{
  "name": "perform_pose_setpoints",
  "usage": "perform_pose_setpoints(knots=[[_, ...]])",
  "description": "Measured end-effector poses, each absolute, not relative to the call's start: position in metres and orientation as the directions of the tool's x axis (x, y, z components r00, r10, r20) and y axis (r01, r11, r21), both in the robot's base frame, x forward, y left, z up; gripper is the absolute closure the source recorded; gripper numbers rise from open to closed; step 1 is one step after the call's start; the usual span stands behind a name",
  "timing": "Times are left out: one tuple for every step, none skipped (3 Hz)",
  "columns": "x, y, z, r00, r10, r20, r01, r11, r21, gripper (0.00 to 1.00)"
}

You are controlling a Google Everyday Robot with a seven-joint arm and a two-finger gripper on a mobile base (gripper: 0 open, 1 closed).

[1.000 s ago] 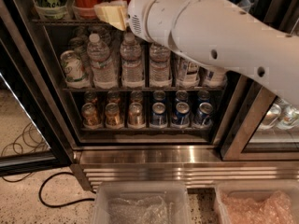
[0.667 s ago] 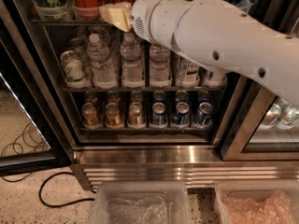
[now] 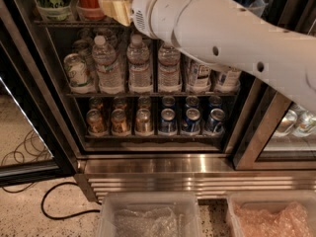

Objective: Pick coke can from top shelf of fridge

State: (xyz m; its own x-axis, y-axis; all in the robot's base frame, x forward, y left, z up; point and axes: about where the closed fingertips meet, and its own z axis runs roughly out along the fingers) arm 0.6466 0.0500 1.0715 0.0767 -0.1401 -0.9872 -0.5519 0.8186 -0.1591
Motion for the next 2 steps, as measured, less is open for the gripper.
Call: perform_pose_setpoints(knots=[[0.654, 0.0545, 1.0728, 0.089, -0.15, -0.985, -0.554, 0.814, -0.174, 0.26], [0.6612, 0.0522, 1.0657, 0.081, -0.17, -0.982, -0.557, 0.81, -0.186, 0.26]])
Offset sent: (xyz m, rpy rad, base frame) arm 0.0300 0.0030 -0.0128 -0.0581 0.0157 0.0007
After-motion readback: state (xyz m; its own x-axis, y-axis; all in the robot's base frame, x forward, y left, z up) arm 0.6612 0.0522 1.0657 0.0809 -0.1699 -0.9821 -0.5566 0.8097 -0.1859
